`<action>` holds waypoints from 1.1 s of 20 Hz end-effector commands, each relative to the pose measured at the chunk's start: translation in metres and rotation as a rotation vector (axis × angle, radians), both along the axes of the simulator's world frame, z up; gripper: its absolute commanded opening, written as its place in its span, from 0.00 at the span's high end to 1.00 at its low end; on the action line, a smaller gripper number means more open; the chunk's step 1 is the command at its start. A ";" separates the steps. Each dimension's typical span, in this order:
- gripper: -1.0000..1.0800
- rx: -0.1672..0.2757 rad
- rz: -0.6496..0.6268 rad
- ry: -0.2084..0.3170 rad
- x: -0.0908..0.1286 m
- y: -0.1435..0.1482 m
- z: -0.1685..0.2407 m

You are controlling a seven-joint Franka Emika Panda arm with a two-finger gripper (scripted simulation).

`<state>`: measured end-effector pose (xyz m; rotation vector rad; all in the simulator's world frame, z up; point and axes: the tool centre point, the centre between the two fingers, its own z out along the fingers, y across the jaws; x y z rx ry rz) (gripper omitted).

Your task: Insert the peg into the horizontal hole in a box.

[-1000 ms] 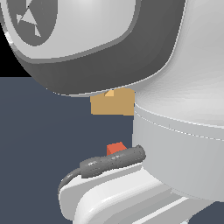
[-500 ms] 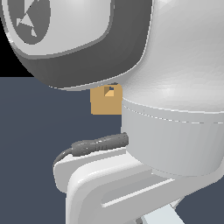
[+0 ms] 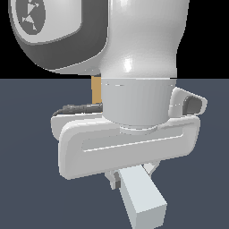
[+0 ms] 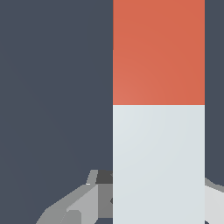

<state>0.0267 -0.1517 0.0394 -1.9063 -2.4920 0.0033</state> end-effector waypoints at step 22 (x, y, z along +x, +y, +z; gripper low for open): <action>1.00 -0.001 -0.284 -0.004 -0.056 0.191 0.066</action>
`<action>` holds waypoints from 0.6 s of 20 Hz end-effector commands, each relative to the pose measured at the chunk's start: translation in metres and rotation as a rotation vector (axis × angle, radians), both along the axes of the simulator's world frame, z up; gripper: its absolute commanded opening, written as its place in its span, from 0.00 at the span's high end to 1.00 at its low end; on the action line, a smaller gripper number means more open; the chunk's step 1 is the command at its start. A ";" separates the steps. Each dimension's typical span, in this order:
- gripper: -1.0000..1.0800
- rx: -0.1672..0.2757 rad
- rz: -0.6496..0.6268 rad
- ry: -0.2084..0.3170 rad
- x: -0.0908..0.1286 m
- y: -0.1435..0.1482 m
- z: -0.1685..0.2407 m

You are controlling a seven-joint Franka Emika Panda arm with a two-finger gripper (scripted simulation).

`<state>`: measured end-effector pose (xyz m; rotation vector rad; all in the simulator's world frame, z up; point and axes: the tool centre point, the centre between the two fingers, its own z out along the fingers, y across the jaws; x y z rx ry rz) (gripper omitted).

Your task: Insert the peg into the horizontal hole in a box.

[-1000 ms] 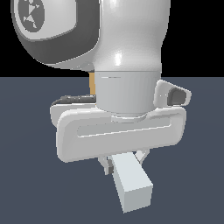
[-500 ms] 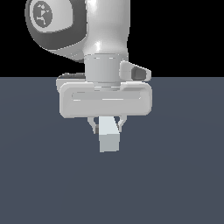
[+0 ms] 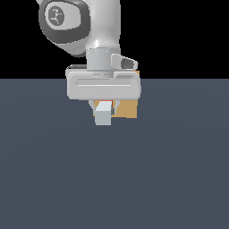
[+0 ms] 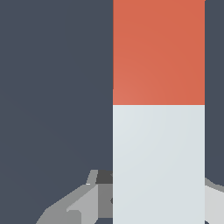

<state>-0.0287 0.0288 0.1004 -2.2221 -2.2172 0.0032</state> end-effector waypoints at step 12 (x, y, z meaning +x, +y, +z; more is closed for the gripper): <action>1.00 0.000 -0.079 -0.003 -0.002 0.054 0.019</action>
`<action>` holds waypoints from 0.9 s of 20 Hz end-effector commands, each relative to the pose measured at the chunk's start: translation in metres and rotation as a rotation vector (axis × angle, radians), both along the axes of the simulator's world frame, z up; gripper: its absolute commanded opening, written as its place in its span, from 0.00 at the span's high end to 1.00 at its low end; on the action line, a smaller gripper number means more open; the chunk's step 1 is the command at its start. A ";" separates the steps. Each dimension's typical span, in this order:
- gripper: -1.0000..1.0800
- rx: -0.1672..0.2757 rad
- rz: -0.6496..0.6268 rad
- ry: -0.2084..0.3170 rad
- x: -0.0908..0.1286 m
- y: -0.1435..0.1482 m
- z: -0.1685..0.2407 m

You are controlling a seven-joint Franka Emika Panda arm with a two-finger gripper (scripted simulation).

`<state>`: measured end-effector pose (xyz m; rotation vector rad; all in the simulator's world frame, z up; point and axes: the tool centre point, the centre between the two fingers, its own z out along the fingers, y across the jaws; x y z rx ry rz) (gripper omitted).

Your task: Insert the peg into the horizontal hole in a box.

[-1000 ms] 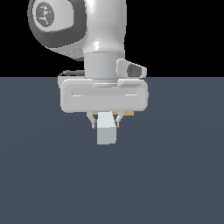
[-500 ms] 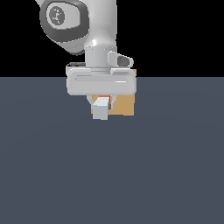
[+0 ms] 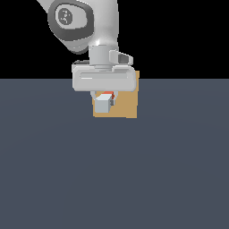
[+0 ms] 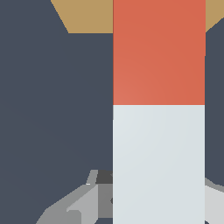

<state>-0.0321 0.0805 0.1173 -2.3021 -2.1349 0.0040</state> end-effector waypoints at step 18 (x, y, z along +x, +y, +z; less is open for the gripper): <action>1.00 0.001 -0.009 -0.003 0.003 0.008 0.003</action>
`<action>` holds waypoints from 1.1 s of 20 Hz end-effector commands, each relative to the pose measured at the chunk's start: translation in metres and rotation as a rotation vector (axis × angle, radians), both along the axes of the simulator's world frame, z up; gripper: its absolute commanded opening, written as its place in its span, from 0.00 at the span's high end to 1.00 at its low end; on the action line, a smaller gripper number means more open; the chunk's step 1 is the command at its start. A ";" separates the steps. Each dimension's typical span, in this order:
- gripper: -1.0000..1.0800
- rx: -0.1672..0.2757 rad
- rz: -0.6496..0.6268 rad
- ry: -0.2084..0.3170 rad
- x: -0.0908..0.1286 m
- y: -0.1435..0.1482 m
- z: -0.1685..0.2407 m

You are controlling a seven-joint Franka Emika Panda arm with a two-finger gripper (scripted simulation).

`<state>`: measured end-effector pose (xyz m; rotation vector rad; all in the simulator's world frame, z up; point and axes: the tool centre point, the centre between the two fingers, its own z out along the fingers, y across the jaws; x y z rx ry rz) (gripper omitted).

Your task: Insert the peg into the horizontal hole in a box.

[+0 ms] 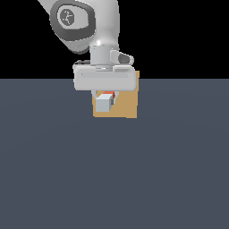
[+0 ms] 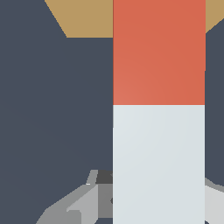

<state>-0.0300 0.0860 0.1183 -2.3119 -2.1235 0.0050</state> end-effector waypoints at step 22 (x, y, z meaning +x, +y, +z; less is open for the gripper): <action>1.00 0.002 0.001 -0.007 0.012 0.122 0.004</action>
